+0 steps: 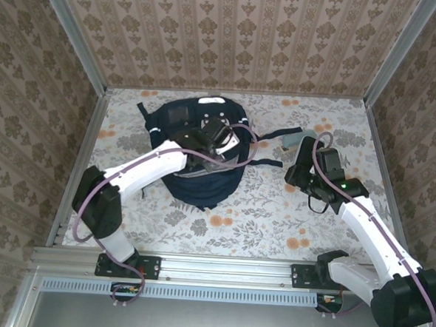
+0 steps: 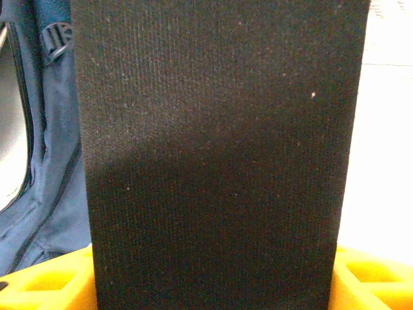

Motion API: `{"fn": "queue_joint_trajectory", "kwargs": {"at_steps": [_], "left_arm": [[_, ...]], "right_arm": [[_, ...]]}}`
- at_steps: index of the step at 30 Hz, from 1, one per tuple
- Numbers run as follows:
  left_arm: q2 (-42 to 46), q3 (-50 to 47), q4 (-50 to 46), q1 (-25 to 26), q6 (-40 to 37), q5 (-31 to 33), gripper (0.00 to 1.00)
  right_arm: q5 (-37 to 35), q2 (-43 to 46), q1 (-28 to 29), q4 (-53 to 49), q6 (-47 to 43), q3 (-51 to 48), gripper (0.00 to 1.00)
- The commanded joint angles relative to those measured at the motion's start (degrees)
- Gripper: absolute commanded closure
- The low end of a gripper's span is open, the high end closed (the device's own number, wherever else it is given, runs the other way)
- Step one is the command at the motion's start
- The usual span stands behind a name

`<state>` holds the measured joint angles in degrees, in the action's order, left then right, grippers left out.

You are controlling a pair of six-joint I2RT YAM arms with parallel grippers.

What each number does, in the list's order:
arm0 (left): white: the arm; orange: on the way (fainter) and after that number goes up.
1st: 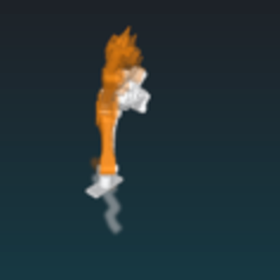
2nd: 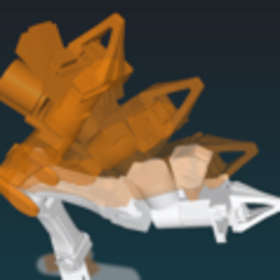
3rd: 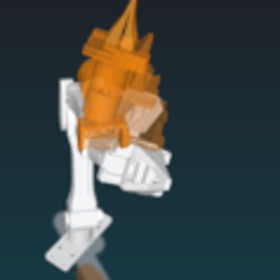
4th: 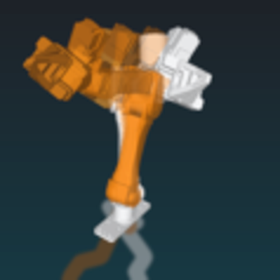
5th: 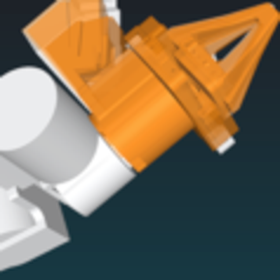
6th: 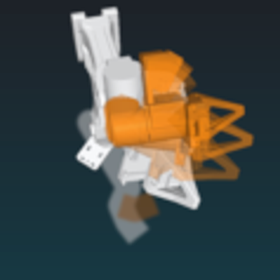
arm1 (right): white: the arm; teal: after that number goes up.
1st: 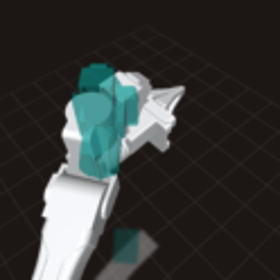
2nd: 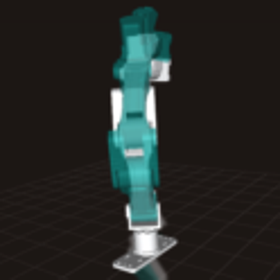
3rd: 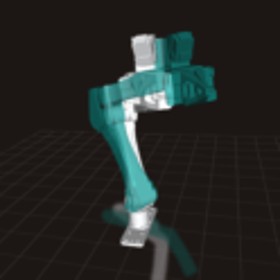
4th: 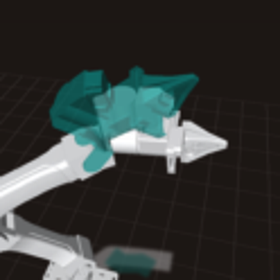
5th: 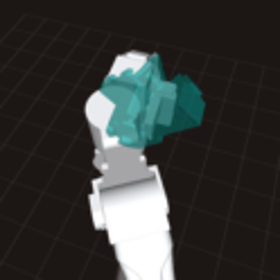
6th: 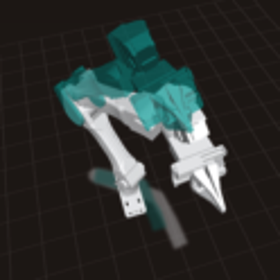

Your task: Pack books, pencil case, and school supplies into a backpack

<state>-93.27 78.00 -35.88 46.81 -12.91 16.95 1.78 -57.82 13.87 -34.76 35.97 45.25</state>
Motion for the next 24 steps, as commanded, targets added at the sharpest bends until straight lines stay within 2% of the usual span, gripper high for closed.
{"fn": "queue_joint_trajectory", "kwargs": {"at_steps": [1, 8, 14, 19, 24], "left_arm": [[6.1, -1.1, 4.9, 1.5, 0.7, 5.4, 1.0], [12.3, -2.3, 9.9, 3.0, 3.4, 5.5, 1.0], [13.6, -1.1, 11.1, 3.3, 4.7, 2.4, 1.0], [12.3, -1.2, 11.3, 3.7, 5.4, 2.0, 1.0], [12.4, -1.8, 12.4, 3.8, 6.1, 0.8, 1.0]], "right_arm": [[0.3, 1.6, 2.7, 0.5, -2.3, 0.2, 0.33], [5.6, -0.9, 12.2, 3.7, -5.4, 2.0, 0.33], [7.6, -5.4, 21.3, 6.6, -5.4, 4.8, 0.33], [8.0, -10.6, 25.4, 6.9, -4.0, 7.0, 0.33], [10.6, -17.3, 26.6, 7.4, -2.0, 9.8, 0.33]]}}
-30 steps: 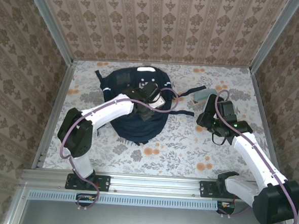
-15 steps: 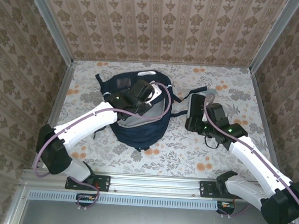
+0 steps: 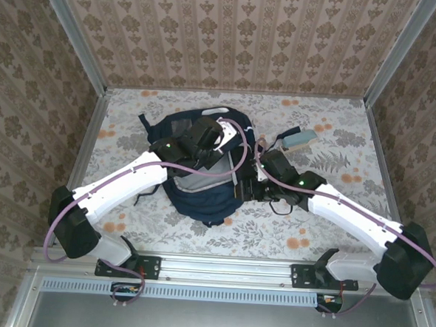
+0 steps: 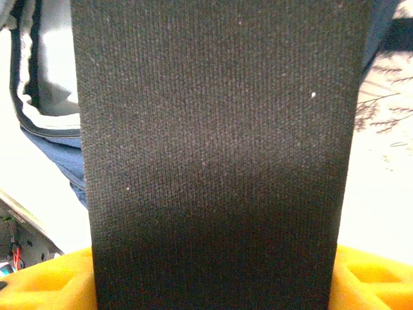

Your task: Pack books, pencil case, and school supplies into a backpack

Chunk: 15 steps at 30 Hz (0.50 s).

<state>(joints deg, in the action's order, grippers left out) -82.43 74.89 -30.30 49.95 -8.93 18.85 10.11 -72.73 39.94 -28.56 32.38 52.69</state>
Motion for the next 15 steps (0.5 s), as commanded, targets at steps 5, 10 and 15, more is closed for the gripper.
{"fn": "queue_joint_trajectory", "kwargs": {"at_steps": [5, 10, 15], "left_arm": [[2.3, -0.1, 7.3, 0.7, 2.3, -3.0, 1.0], [3.4, -2.4, 7.6, 0.6, 3.2, -3.8, 1.0], [3.8, -4.1, 7.7, 0.5, 4.1, -4.1, 1.0]], "right_arm": [[-1.3, -6.5, 0.6, 0.4, 3.4, 7.1, 0.33], [-8.6, -13.2, -0.1, -1.8, 4.6, 13.6, 0.31], [-13.4, -17.7, -0.6, -2.9, 4.8, 16.5, 0.16]]}}
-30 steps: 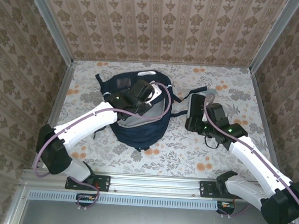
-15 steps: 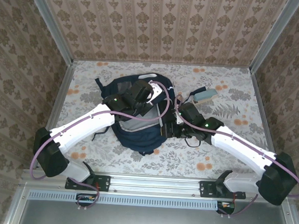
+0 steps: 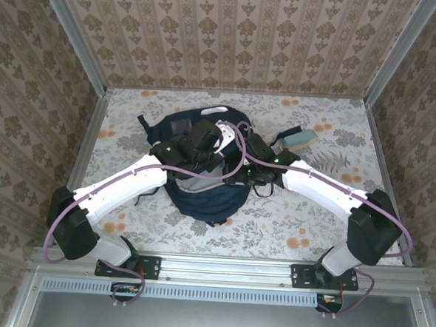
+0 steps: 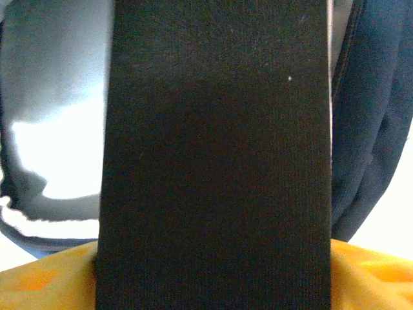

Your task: Pack books, pencil case, and school supplies into a backpack

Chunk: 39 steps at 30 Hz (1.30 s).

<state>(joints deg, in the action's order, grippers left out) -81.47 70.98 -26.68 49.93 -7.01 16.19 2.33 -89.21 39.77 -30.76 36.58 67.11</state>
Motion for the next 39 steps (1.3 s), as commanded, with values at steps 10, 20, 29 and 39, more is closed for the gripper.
{"fn": "queue_joint_trajectory", "kwargs": {"at_steps": [10, 20, 29, 39], "left_arm": [[2.8, -0.6, 4.2, 0.2, 3.5, -2.4, 1.0], [2.6, -0.3, 4.1, 0.1, 4.3, -3.8, 1.0], [2.8, 0.3, 3.2, 0.1, 4.7, -5.6, 1.0], [4.3, -0.3, 2.1, 0.1, 5.1, -7.5, 1.0]], "right_arm": [[-2.9, 15.4, -0.4, 8.1, 3.9, -12.7, 0.12], [6.9, 18.6, -0.3, 17.7, 9.3, -21.0, 0.55], [3.5, 7.4, -0.1, 26.1, 6.9, -15.1, 0.65], [-4.4, -1.0, -0.4, 37.0, 11.5, -13.2, 0.65]]}}
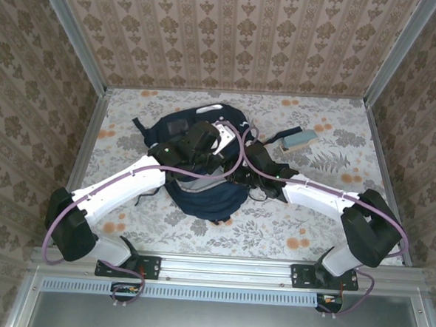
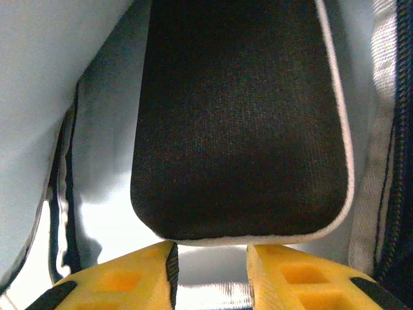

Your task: Pack books, pencil case, and school supplies into a backpack

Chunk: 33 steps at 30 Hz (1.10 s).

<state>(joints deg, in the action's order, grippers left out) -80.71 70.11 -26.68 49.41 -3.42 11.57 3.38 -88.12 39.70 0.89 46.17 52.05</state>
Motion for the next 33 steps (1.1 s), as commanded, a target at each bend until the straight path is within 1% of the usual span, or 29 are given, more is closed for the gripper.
{"fn": "queue_joint_trajectory", "kwargs": {"at_steps": [1, 4, 7, 9, 14, 17, 21, 24, 27, 30, 33], "left_arm": [[3.5, 0.7, 2.1, 0.6, 1.5, -3.0, 1.0], [3.5, 0.7, 2.3, 0.5, 1.6, -3.0, 1.0], [3.5, 0.6, 2.5, 0.5, 1.7, -3.2, 1.0], [3.5, 0.6, 2.6, 0.4, 1.8, -3.3, 1.0], [3.6, 0.3, 2.6, 0.2, 2.8, -4.8, 1.0], [3.5, 0.4, 3.0, 0.1, 3.7, -6.0, 1.0], [3.5, 0.4, 2.9, -0.7, 5.1, -7.1, 1.0], [3.5, 0.0, 3.0, -1.7, 6.6, -8.3, 1.0], [3.3, -1.0, 4.0, -3.2, 8.0, -10.4, 1.0], [2.6, -1.6, 5.3, -4.7, 9.5, -12.5, 1.0], [1.2, -1.4, 6.4, -5.7, 10.6, -14.5, 1.0]], "right_arm": [[-6.0, -2.6, -0.4, 6.1, 2.2, 1.9, 0.65], [-7.8, -3.9, -0.7, 8.1, 3.3, 2.2, 0.67], [-8.0, -5.3, -1.1, 10.6, 5.0, 2.6, 0.69], [-7.7, -6.4, -1.3, 12.1, 6.0, 3.1, 0.73], [-7.8, -9.7, -2.0, 15.6, 11.4, 3.8, 0.78], [-7.5, -12.1, -2.3, 19.5, 15.1, 4.7, 0.79], [-7.6, -14.7, -2.3, 19.7, 17.3, 7.7, 0.79], [-6.9, -14.6, -2.4, 19.4, 17.7, 7.8, 0.79], [-5.4, -11.8, -2.7, 19.3, 19.3, 4.5, 0.76], [-3.0, -7.0, -3.1, 19.7, 20.8, -0.8, 0.68], [-1.9, -0.5, -3.1, 17.3, 21.0, -5.7, 0.6]]}}
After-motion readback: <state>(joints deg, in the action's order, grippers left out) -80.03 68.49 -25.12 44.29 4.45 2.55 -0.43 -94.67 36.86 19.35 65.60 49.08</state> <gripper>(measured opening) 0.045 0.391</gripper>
